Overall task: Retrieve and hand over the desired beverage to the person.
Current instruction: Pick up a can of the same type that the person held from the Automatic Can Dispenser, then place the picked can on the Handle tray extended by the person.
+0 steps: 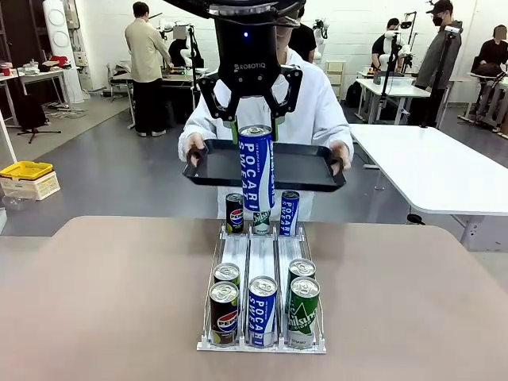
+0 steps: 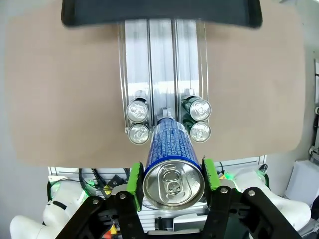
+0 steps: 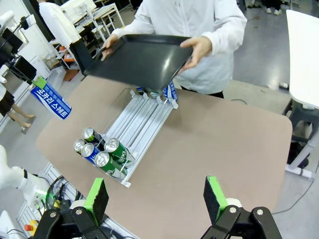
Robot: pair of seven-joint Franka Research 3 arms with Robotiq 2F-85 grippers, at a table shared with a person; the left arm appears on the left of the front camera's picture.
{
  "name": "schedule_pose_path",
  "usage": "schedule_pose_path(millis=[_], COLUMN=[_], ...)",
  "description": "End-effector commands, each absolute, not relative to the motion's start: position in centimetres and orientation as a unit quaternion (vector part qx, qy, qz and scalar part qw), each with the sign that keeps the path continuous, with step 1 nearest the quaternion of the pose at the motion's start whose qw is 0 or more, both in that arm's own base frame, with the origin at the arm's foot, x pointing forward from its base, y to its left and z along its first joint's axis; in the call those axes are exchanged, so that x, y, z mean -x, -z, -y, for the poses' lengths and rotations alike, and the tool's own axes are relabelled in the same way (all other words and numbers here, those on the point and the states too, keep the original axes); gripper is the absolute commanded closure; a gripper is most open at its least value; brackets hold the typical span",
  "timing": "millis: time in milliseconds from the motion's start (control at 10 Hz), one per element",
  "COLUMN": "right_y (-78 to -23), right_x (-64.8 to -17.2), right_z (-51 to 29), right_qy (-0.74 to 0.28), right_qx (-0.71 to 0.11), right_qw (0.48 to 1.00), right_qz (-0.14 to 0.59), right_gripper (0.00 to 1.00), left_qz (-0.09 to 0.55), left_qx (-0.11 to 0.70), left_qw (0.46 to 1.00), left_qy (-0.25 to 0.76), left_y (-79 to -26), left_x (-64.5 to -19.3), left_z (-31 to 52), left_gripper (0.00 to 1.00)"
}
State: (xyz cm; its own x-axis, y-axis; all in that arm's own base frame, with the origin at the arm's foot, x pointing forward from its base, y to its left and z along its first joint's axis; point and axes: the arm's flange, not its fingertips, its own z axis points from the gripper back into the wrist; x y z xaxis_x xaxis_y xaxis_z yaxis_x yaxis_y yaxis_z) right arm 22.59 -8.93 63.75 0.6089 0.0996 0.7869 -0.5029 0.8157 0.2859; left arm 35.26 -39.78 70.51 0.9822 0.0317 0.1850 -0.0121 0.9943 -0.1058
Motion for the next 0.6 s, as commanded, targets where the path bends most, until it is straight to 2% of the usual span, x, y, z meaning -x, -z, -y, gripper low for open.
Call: schedule_pose_path(millis=[0,500], right_y=[-63.72,-63.72], right_x=[-22.70,-22.70], right_z=[8.94,8.94], right_qy=[-0.173,-0.173], right_qx=[-0.249,-0.249], right_qw=[0.862,0.862], right_qz=[0.406,0.406], right_gripper=[0.00,0.00], left_qz=[0.099,0.099], left_qx=[0.051,0.051], left_qw=[0.994,0.994], left_qy=[-0.015,-0.015], left_y=[-70.82,-70.82], left_x=[-34.95,-34.95], left_z=[39.42,39.42], left_gripper=[1.00,1.00])
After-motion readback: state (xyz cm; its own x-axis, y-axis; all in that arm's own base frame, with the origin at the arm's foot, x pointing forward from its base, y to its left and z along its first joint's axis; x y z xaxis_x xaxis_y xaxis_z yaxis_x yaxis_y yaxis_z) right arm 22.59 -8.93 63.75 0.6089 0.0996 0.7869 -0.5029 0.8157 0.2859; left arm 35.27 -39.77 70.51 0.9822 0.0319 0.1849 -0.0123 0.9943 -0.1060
